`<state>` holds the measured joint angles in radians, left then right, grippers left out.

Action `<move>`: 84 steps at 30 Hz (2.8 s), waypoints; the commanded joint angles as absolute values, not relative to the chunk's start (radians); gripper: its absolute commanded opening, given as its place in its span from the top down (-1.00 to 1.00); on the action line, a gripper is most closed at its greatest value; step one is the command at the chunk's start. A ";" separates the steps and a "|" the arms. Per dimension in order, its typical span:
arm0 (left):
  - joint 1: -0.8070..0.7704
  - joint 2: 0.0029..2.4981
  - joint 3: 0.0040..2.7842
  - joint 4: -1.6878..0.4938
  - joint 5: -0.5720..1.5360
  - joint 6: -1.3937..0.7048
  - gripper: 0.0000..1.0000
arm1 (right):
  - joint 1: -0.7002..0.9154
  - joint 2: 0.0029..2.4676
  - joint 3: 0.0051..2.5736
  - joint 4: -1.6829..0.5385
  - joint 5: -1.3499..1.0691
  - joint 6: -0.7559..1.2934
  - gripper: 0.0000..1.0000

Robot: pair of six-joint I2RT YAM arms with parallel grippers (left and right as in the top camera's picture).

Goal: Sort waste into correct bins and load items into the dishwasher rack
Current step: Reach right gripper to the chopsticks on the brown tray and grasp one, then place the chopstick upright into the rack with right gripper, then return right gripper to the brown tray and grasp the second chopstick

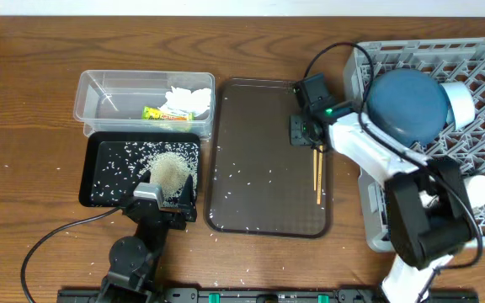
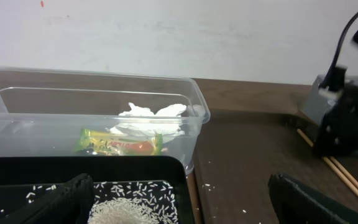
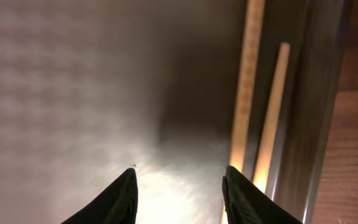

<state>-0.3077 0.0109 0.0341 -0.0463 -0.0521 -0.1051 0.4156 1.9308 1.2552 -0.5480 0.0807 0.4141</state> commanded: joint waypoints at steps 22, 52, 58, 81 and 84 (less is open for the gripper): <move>-0.302 0.004 0.004 -0.066 -0.061 -0.110 -0.84 | 0.373 1.757 1.257 -0.586 -0.081 0.364 0.97; -0.302 0.004 0.004 -0.066 -0.061 -0.110 -0.84 | 0.058 1.653 1.253 -0.715 -0.004 0.032 0.15; -0.302 0.004 0.004 -0.066 -0.061 -0.110 -0.84 | 0.186 1.585 1.253 -0.746 -0.139 0.092 -0.04; -0.302 0.004 0.004 -0.066 -0.061 -0.110 -0.84 | 0.419 2.022 1.235 -0.738 0.137 0.532 0.62; -0.302 0.004 0.004 -0.066 -0.061 -0.110 -0.84 | 0.418 2.021 1.237 -0.741 0.101 0.522 0.97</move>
